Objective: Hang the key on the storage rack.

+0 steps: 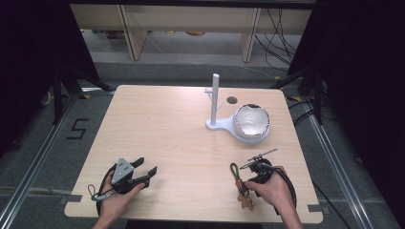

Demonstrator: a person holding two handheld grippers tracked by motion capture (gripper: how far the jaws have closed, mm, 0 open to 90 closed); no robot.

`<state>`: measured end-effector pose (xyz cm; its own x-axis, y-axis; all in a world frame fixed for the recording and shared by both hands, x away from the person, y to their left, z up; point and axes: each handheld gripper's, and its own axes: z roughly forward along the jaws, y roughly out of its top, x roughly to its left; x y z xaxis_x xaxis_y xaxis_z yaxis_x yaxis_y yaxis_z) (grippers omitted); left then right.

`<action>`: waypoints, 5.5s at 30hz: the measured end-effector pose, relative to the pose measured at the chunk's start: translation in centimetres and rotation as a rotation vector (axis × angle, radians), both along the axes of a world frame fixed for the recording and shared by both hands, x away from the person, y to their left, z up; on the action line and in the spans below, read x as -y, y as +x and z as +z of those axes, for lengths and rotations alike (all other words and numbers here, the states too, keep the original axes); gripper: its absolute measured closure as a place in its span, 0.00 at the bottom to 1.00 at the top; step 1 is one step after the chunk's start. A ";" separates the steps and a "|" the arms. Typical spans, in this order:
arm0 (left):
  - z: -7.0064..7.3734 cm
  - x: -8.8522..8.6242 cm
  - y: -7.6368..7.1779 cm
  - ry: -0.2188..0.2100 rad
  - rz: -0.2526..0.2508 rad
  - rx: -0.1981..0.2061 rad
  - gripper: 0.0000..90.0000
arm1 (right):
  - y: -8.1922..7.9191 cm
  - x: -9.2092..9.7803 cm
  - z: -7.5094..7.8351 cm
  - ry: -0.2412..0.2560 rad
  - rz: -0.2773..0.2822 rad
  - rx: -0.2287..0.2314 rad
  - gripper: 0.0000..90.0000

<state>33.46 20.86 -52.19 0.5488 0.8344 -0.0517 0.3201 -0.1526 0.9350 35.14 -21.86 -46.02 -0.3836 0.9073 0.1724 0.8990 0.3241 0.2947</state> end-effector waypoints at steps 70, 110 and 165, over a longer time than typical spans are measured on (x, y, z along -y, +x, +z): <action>-0.1 0.3 -0.3 0.001 -0.006 0.027 0.40 | -0.3 -1.7 -0.1 -0.049 0.071 0.100 0.75; -0.1 0.3 -0.3 0.003 -0.002 0.027 0.40 | -4.1 0.0 -2.5 0.174 0.055 0.599 0.76; 0.4 0.5 -0.8 -0.036 -0.009 0.041 0.39 | -4.5 -1.0 0.1 0.264 0.079 0.951 0.76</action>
<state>32.69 20.41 -51.81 0.5583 0.8276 -0.0588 0.2801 -0.1212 0.9523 30.62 -20.83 -45.93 -0.5248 0.8500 -0.0461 0.2289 0.1931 0.9541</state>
